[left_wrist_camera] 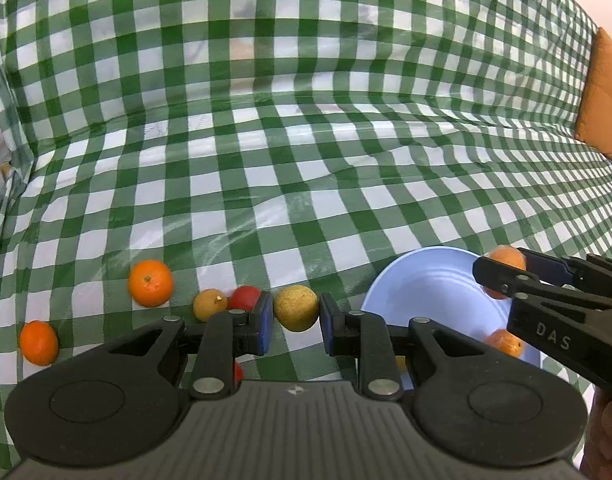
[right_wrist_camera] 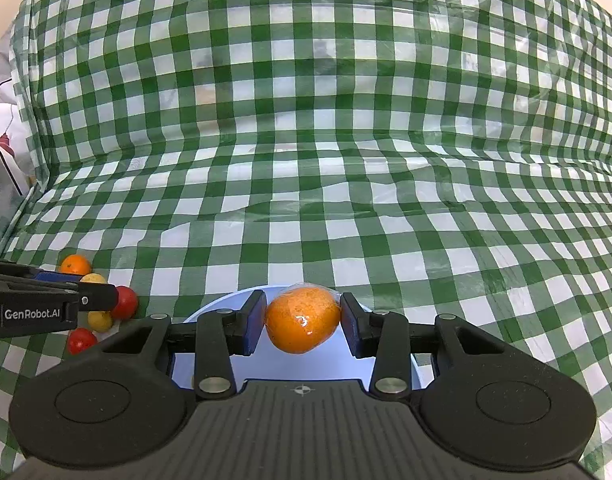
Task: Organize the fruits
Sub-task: 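Lower the orange fruit into the plate with the right gripper while the left releases its yellow fruit there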
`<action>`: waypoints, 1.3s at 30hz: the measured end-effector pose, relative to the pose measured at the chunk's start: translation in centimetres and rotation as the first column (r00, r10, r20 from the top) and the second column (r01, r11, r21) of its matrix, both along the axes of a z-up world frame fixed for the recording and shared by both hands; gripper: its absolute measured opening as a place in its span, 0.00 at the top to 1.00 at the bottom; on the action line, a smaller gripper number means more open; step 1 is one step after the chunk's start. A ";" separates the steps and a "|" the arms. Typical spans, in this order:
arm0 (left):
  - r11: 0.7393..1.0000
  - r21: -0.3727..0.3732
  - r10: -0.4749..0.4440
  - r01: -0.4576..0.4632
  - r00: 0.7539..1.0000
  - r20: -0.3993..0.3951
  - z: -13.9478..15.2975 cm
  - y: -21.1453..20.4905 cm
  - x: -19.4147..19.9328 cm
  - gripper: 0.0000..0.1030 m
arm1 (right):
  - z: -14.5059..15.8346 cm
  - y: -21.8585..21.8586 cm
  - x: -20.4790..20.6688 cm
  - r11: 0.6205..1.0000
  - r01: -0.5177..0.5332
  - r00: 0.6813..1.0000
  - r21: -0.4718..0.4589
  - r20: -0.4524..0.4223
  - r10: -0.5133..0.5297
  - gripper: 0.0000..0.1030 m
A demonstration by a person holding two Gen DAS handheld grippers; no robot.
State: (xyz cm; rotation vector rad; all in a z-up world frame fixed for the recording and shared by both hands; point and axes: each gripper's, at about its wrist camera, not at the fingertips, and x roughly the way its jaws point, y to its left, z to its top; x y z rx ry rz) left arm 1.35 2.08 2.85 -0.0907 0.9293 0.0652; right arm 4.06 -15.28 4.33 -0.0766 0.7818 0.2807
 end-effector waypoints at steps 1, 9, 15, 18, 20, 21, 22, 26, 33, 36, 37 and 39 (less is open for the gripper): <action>1.000 -0.005 -0.005 0.005 1.000 0.000 0.0 -0.1 0.0 0.74 | 0.0 0.0 0.0 1.000 0.003 1.000 -0.001 0.001 -0.003 0.59; 0.996 -0.045 -0.080 0.080 0.997 -0.016 -0.5 -1.3 0.0 0.74 | 0.0 -0.7 0.1 1.000 0.024 1.000 -0.002 -0.005 -0.024 0.59; 0.980 -0.077 -0.184 0.182 0.983 -0.016 -0.7 -3.0 -0.3 0.74 | 0.1 -0.7 0.0 1.000 0.028 1.000 -0.002 -0.006 -0.028 0.59; 0.964 -0.098 -0.250 0.247 0.968 -0.020 -0.9 -3.9 -0.5 0.74 | 0.1 -0.7 -0.1 0.999 0.034 0.999 -0.003 -0.009 -0.034 0.59; 0.951 -0.126 -0.288 0.284 0.957 -0.019 -1.0 -4.3 -0.6 0.73 | 0.3 -0.6 -0.1 0.999 0.044 0.999 -0.008 -0.012 -0.044 0.58; 0.946 -0.134 -0.300 0.295 0.954 -0.015 -0.9 -4.4 -0.7 0.72 | 0.3 -0.6 -0.1 0.999 0.053 0.998 -0.011 -0.013 -0.054 0.55; 0.944 -0.134 -0.307 0.303 0.952 -0.012 -0.9 -4.6 -0.8 0.72 | 0.3 -0.7 -0.1 0.998 0.063 0.998 -0.010 -0.014 -0.063 0.50; 0.947 -0.120 -0.301 0.297 0.953 -0.018 -1.2 -4.5 -0.7 0.72 | 0.5 -0.9 -0.1 0.997 0.082 0.997 -0.007 -0.004 -0.082 0.43; 0.955 -0.101 -0.284 0.280 0.958 -0.031 -1.2 -4.1 -0.6 0.72 | 0.1 -0.9 -0.1 0.996 0.083 0.996 -0.011 -0.006 -0.084 0.41; 0.956 -0.100 -0.282 0.277 0.959 -0.031 -1.2 -4.2 -0.7 0.72 | 0.1 -0.9 -0.1 0.996 0.085 0.996 -0.012 -0.006 -0.085 0.40; 0.956 -0.099 -0.280 0.276 0.959 -0.031 -1.2 -4.2 -0.7 0.72 | 0.1 -0.9 -0.1 0.996 0.085 0.996 -0.012 -0.007 -0.086 0.40; 0.957 -0.099 -0.278 0.274 0.960 -0.030 -1.1 -4.1 -0.7 0.72 | 0.0 -0.9 -0.1 0.996 0.085 0.996 -0.014 -0.009 -0.085 0.40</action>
